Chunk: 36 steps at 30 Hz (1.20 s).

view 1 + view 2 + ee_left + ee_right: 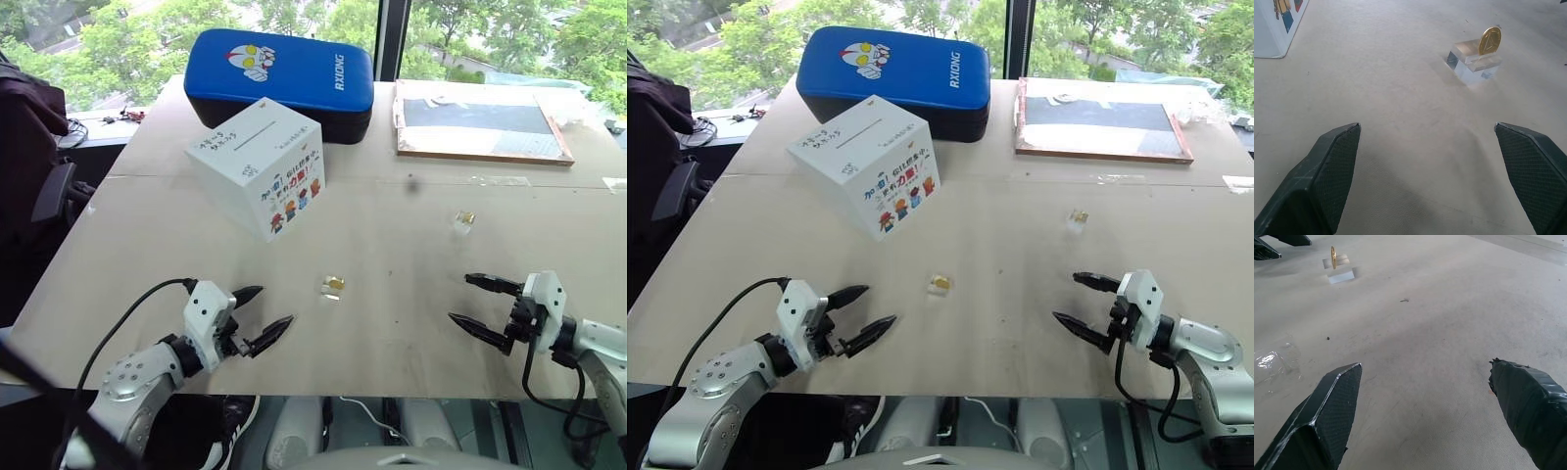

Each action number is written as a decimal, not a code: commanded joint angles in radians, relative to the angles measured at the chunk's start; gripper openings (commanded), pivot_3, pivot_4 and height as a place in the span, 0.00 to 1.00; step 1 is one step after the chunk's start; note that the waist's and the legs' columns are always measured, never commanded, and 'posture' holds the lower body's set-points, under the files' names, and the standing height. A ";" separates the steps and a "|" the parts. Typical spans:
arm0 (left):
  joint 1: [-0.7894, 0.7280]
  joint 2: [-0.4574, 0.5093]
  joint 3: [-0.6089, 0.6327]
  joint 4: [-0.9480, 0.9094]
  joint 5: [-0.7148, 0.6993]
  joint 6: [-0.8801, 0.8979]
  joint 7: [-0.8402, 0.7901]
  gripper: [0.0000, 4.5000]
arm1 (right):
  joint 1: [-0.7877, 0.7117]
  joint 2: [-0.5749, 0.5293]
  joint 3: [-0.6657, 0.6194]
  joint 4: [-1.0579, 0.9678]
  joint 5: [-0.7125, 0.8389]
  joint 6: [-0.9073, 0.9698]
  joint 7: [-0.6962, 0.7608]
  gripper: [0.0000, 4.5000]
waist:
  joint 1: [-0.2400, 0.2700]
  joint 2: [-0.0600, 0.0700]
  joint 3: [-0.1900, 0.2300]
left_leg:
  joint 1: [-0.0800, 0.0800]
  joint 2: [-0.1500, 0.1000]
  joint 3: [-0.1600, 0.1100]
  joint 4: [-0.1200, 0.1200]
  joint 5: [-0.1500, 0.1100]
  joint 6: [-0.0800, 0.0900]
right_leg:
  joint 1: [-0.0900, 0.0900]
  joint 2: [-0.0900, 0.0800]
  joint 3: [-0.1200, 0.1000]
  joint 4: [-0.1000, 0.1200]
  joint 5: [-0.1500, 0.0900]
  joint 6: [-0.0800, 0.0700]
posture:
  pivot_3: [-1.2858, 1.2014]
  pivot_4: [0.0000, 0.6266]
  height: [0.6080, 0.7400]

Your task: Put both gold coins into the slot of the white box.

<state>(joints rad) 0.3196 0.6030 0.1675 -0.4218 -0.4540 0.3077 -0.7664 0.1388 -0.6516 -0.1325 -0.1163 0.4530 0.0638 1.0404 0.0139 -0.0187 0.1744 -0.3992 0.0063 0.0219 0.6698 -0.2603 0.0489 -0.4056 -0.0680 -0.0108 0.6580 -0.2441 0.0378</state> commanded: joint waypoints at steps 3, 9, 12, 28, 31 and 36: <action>0.018 0.006 0.015 -0.059 -0.012 -0.012 -0.010 0.99 | -0.038 -0.024 -0.023 0.040 -0.007 -0.028 0.033 1.00 | -0.001 0.000 0.000 | 0.000 0.000 0.000 0.000 0.000 0.000 | 0.000 0.000 0.000 0.000 0.000 0.000 | 0.52 0.24 1.00; 0.016 0.009 0.016 -0.058 -0.012 -0.017 -0.021 0.99 | -0.042 -0.010 -0.014 0.040 -0.017 -0.031 0.024 1.00 | 0.001 0.000 0.000 | 0.000 0.000 0.000 0.000 0.000 0.000 | 0.000 0.000 0.000 0.000 0.000 0.000 | 0.52 0.24 1.00; 0.009 0.010 0.017 -0.053 -0.011 -0.016 -0.026 0.99 | -0.040 -0.004 -0.014 0.035 -0.018 -0.028 0.016 1.00 | 0.000 0.000 0.000 | 0.000 0.000 0.000 0.000 0.000 0.000 | 0.000 0.000 0.000 0.000 0.000 0.000 | 0.52 0.24 1.00; -0.148 0.057 0.041 -0.061 -0.061 -0.008 -0.081 0.99 | -0.236 0.260 -0.075 -0.069 -0.026 0.180 -0.527 1.00 | 0.000 0.001 0.000 | 0.000 0.000 0.000 0.001 0.000 -0.001 | -0.001 0.000 0.001 0.003 0.001 -0.001 | 0.52 0.24 1.00; -0.228 0.098 0.051 -0.087 -0.182 0.078 -0.129 0.99 | -0.304 0.314 -0.050 -0.034 -0.104 0.215 -0.672 1.00 | 0.001 0.001 0.000 | -0.001 0.000 0.000 0.000 0.000 -0.001 | -0.001 0.000 0.000 0.002 0.001 -0.001 | 0.52 0.24 1.00; -0.311 0.161 0.046 -0.102 -0.231 0.123 -0.176 0.99 | -0.386 0.381 -0.029 0.030 -0.193 0.253 -0.819 1.00 | -0.005 0.001 0.000 | -0.004 -0.001 0.001 0.000 0.000 -0.001 | -0.004 0.000 0.000 0.002 0.001 0.001 | 0.52 0.24 1.00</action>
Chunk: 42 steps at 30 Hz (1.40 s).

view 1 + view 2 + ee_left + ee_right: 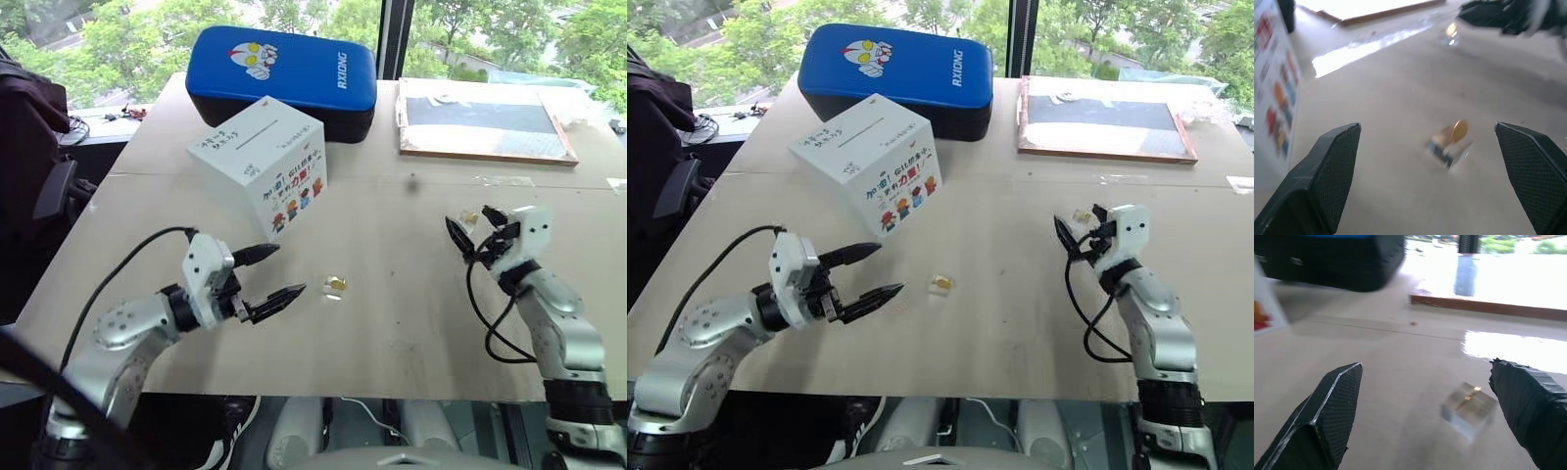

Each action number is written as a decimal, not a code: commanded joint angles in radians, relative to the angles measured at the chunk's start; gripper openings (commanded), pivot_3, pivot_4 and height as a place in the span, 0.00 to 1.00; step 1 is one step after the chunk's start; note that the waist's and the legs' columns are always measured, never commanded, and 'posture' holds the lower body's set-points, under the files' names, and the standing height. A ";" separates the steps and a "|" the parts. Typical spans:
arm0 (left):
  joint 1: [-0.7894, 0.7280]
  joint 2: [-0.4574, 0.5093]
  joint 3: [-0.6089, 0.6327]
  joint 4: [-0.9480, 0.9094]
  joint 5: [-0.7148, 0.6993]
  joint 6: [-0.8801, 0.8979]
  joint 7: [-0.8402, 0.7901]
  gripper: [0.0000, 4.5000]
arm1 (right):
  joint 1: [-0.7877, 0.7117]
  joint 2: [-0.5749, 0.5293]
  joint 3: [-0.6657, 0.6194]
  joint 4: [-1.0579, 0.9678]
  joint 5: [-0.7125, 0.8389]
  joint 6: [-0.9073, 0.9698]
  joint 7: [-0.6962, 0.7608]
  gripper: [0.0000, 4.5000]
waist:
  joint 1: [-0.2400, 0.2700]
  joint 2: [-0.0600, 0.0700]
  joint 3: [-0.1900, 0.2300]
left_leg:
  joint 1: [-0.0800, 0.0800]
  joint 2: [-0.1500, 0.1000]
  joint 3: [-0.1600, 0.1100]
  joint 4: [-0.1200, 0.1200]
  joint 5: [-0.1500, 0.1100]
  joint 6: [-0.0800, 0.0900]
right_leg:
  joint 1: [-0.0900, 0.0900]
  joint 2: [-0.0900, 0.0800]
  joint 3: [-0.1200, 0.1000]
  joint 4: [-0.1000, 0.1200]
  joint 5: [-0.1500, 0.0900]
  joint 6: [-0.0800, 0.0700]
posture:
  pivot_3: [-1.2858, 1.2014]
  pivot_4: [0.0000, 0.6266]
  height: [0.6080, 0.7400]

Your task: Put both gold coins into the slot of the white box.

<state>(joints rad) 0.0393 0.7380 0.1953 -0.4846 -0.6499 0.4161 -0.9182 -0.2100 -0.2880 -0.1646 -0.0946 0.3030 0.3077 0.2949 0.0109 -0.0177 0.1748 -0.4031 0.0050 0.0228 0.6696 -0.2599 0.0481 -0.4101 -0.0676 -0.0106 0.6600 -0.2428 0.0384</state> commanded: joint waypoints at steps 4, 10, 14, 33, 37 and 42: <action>-0.080 0.046 0.036 -0.026 -0.070 0.031 -0.045 1.00 | -0.066 0.046 0.009 0.044 -0.069 0.004 -0.107 0.88 | -0.009 0.000 0.000 | 0.000 0.000 0.000 -0.001 0.000 0.000 | -0.001 0.005 0.000 0.001 0.001 0.001 | 0.52 0.24 1.00; -0.060 0.057 0.037 -0.006 -0.043 0.016 -0.059 1.00 | -0.079 0.048 0.032 0.068 -0.088 0.018 -0.096 0.28 | -0.023 0.000 0.000 | 0.000 0.000 0.001 -0.001 0.000 0.000 | -0.001 0.006 0.000 0.001 0.001 0.003 | 0.52 0.24 1.00; -0.051 0.049 0.036 -0.008 -0.033 0.011 -0.051 1.00 | -0.084 0.045 0.037 0.078 -0.098 0.015 -0.088 0.01 | -0.025 0.000 0.000 | 0.001 0.000 0.001 -0.001 0.000 0.000 | -0.001 0.007 0.000 0.001 0.001 0.003 | 0.52 0.24 1.00; -0.230 -0.210 0.106 -0.008 -0.648 0.309 0.390 1.00 | -0.133 0.154 -0.016 -0.277 0.591 0.299 0.094 0.01 | -0.025 0.000 0.000 | 0.001 0.002 -0.001 0.000 0.000 0.000 | 0.000 0.003 0.001 0.002 0.002 0.003 | 0.52 0.24 1.00; -0.289 -0.330 0.052 0.040 -0.795 0.321 0.495 1.00 | -0.157 0.209 0.034 -0.353 0.821 0.406 0.056 0.01 | -0.021 -0.001 0.000 | 0.001 0.001 -0.002 0.000 0.000 0.000 | 0.001 0.003 0.000 0.002 0.002 0.003 | 0.52 0.24 1.00; -0.319 -0.442 0.038 0.071 -0.919 0.297 0.584 1.00 | -0.174 0.241 0.067 -0.371 0.966 0.454 0.011 0.01 | -0.023 -0.001 0.000 | 0.001 0.000 -0.002 0.001 0.000 0.000 | 0.002 0.006 0.000 0.002 0.002 0.003 | 0.52 0.24 1.00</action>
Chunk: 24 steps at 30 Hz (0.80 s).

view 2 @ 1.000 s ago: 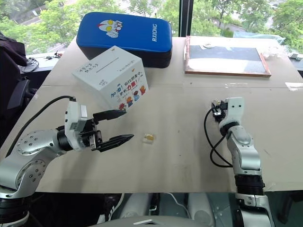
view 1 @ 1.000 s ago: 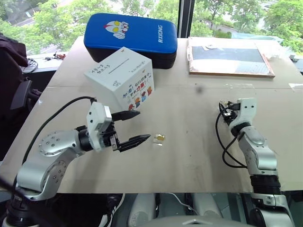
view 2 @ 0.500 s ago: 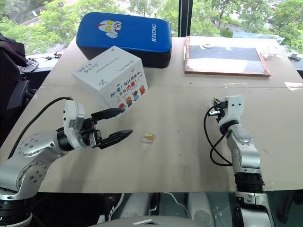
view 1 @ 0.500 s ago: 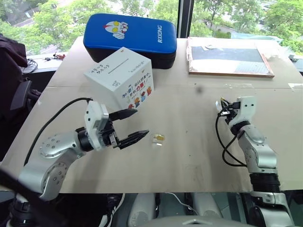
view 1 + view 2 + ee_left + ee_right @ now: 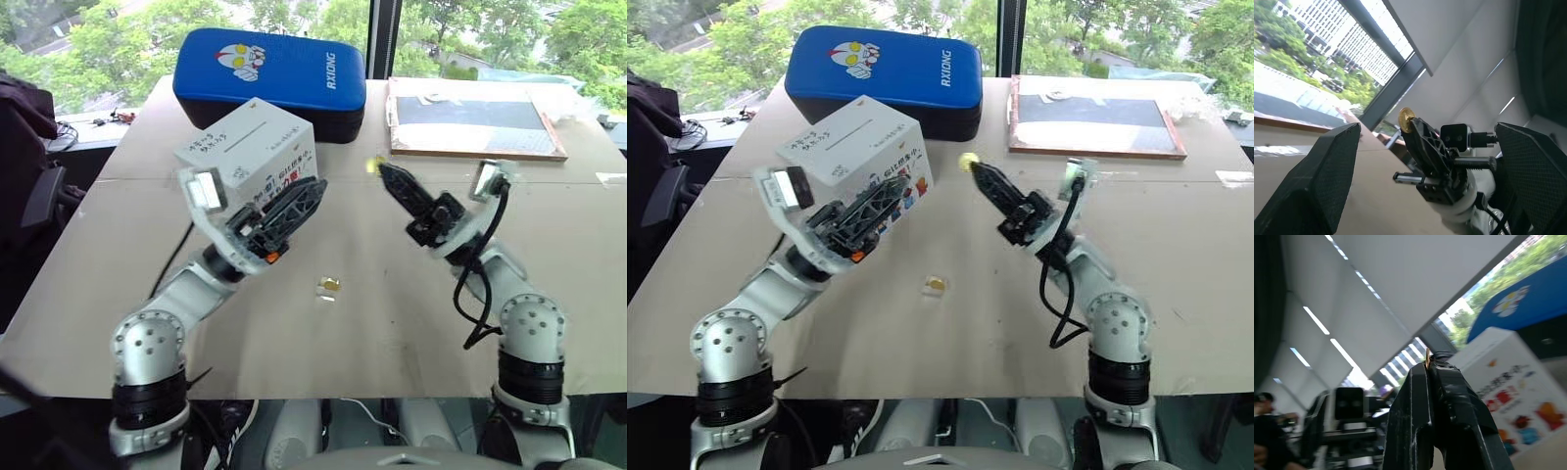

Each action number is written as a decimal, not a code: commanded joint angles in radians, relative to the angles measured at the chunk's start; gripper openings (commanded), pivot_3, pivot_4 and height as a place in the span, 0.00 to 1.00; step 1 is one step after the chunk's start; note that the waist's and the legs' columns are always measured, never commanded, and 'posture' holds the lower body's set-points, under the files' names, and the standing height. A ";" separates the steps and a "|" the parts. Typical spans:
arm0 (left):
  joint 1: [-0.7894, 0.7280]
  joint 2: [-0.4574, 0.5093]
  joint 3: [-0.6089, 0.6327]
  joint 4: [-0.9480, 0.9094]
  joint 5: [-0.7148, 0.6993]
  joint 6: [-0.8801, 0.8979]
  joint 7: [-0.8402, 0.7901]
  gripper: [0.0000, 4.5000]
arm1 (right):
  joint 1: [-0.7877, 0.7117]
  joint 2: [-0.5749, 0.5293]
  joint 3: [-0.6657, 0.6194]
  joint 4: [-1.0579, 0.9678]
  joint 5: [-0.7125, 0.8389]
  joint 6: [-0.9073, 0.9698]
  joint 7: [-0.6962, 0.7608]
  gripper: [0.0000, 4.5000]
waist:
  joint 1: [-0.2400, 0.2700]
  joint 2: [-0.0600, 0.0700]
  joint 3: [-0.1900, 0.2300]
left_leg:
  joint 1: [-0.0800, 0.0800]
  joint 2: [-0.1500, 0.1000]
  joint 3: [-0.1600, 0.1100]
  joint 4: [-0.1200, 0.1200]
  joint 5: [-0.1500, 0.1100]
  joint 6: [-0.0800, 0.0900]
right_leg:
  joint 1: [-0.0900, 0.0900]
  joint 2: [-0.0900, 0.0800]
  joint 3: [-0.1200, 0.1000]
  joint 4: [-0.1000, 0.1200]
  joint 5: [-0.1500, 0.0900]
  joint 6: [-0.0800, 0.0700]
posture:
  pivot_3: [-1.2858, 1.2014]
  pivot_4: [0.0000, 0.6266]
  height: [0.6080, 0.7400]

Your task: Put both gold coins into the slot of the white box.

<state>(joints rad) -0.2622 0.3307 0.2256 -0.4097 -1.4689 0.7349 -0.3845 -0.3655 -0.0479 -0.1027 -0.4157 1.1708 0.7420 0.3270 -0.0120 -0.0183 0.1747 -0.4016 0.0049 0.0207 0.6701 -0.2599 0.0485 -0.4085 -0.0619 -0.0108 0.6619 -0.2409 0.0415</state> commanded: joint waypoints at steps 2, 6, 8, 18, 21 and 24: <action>-0.010 -0.051 -0.014 -0.012 -0.119 -0.007 0.041 1.00 | -0.016 -0.003 0.017 -0.056 0.135 0.028 -0.025 0.01 | 0.000 0.000 0.000 | 0.000 0.000 0.000 0.000 0.000 0.000 | 0.000 0.000 0.000 0.000 0.000 0.000 | 0.52 0.24 1.00; -0.001 -0.079 -0.043 -0.014 -0.146 0.001 0.042 0.87 | -0.019 -0.005 0.044 -0.054 0.161 0.031 -0.031 0.00 | -0.001 0.000 0.000 | 0.000 0.000 0.000 0.000 0.000 0.000 | 0.000 0.002 0.000 0.000 0.000 0.000 | 0.52 0.24 1.00; 0.002 -0.093 -0.051 -0.014 -0.159 -0.005 0.049 0.72 | -0.021 -0.005 0.058 -0.054 0.168 0.031 -0.031 0.00 | -0.002 0.000 0.000 | 0.000 0.000 0.000 0.000 0.000 0.000 | 0.000 0.003 0.000 0.000 0.000 0.000 | 0.52 0.24 1.00; 0.010 -0.087 -0.060 -0.014 -0.162 0.003 0.032 0.00 | -0.020 -0.012 0.084 -0.054 0.171 0.018 -0.029 0.00 | -0.001 0.000 0.000 | 0.000 0.000 0.001 0.000 0.000 0.000 | 0.000 0.005 0.000 0.000 0.000 0.000 | 0.52 0.24 1.00; 0.011 -0.077 -0.067 -0.013 -0.148 0.008 0.025 0.00 | -0.021 -0.023 0.089 -0.055 0.172 0.019 -0.018 0.00 | -0.001 0.000 0.000 | 0.000 0.000 0.001 0.000 0.000 0.000 | 0.000 0.005 0.000 0.000 0.000 0.000 | 0.52 0.24 1.00; -0.026 -0.047 -0.043 0.022 -0.086 -0.013 0.045 0.00 | -0.015 -0.041 0.092 -0.060 0.175 0.024 -0.002 0.21 | -0.001 0.000 0.000 | 0.000 0.000 0.001 0.000 0.000 0.000 | 0.000 0.005 0.000 -0.001 0.000 0.000 | 0.52 0.24 1.00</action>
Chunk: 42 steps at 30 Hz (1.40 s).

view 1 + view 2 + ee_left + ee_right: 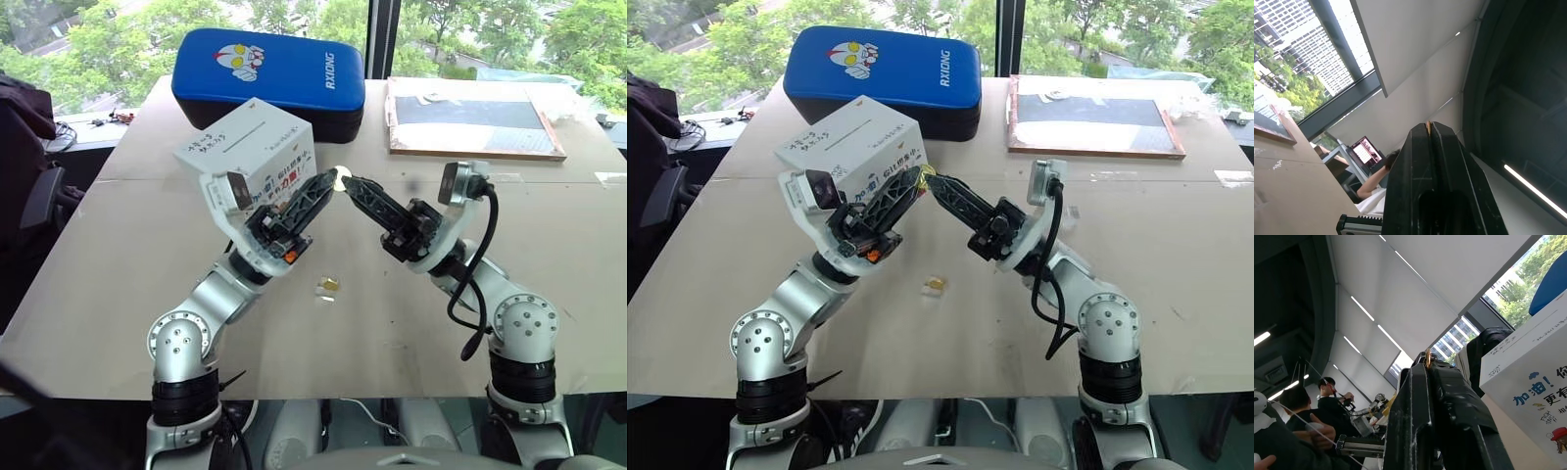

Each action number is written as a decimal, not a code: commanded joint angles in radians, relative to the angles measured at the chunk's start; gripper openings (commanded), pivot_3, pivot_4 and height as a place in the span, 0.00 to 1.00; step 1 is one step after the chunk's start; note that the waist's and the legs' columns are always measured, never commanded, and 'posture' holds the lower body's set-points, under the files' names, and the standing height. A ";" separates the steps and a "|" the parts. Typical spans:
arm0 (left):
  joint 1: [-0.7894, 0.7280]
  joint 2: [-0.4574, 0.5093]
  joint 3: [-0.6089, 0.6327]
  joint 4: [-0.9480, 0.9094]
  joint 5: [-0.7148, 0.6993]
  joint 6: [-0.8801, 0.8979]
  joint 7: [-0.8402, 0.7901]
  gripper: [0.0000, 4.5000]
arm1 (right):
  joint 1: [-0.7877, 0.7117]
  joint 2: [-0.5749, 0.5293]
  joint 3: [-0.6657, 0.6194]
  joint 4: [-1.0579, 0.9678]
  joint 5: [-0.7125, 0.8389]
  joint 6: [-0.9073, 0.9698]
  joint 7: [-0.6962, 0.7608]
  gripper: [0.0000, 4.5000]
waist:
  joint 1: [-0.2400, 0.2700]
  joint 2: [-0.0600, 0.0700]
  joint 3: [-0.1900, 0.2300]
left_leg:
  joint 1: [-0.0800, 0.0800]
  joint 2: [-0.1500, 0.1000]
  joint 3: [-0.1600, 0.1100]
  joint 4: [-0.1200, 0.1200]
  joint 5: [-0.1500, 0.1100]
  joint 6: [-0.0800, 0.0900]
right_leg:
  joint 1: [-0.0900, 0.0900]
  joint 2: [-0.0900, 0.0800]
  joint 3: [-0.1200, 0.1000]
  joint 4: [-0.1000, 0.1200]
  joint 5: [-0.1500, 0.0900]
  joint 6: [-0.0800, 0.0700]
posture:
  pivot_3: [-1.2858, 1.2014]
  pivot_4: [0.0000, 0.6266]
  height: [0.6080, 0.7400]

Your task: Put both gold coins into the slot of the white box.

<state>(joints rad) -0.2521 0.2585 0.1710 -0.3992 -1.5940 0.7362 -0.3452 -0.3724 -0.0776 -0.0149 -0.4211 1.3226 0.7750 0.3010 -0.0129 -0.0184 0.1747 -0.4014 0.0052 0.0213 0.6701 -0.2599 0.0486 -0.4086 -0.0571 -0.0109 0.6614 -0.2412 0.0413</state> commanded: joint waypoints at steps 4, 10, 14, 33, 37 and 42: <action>-0.157 0.214 0.146 0.084 0.129 -0.043 -0.070 0.00 | 0.009 -0.083 -0.026 -0.069 -0.103 -0.059 0.033 0.60 | 0.000 0.000 0.000 | 0.000 0.000 0.000 0.000 0.000 0.000 | 0.000 0.002 0.000 0.000 0.000 0.000 | 0.52 0.24 1.00; -0.299 0.497 0.184 0.192 0.345 -0.038 -0.191 0.00 | -0.008 -0.274 -0.012 -0.079 -0.330 -0.141 0.187 0.71 | 0.001 -0.001 0.001 | -0.001 0.001 0.002 -0.001 0.000 0.000 | -0.002 0.003 0.002 -0.002 0.000 0.000 | 0.52 0.24 1.00; -0.355 0.641 0.097 0.341 0.632 -0.122 -0.299 0.00 | -0.087 -0.323 -0.012 -0.039 -0.526 -0.281 0.223 0.71 | -0.002 0.000 0.001 | -0.001 0.000 0.003 -0.002 0.000 0.000 | -0.004 0.003 0.002 -0.002 0.000 0.000 | 0.52 0.24 1.00; -0.440 0.638 -0.042 0.688 1.056 -0.282 -0.608 0.00 | -0.129 -0.355 0.016 -0.084 -0.599 -0.269 0.277 0.71 | 0.004 -0.001 0.001 | -0.013 0.001 0.001 0.000 0.001 -0.001 | -0.014 0.000 -0.001 -0.001 0.000 0.000 | 0.52 0.24 1.00; -0.448 0.622 -0.059 0.683 1.088 -0.277 -0.642 0.00 | -0.133 -0.350 0.016 -0.086 -0.601 -0.265 0.275 0.71 | 0.003 -0.001 0.001 | -0.013 0.001 0.001 0.001 0.001 -0.001 | -0.014 0.000 -0.001 0.000 0.000 0.000 | 0.52 0.24 1.00; -0.475 0.612 -0.065 0.698 1.123 -0.252 -0.647 0.00 | -0.133 -0.344 0.017 -0.096 -0.600 -0.255 0.267 0.71 | 0.005 -0.001 0.001 | -0.013 0.001 0.001 0.001 0.000 -0.001 | -0.013 0.000 -0.001 0.000 0.000 0.001 | 0.52 0.24 1.00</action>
<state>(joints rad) -0.7231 0.8774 0.1385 0.2896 -0.4943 0.4571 -0.9696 -0.4864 -0.4240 0.0211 -0.4627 0.7115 0.5223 0.5753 -0.0082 -0.0198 0.1759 -0.4145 0.0063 0.0222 0.6713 -0.2594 0.0478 -0.4219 -0.0569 -0.0121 0.6612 -0.2411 0.0418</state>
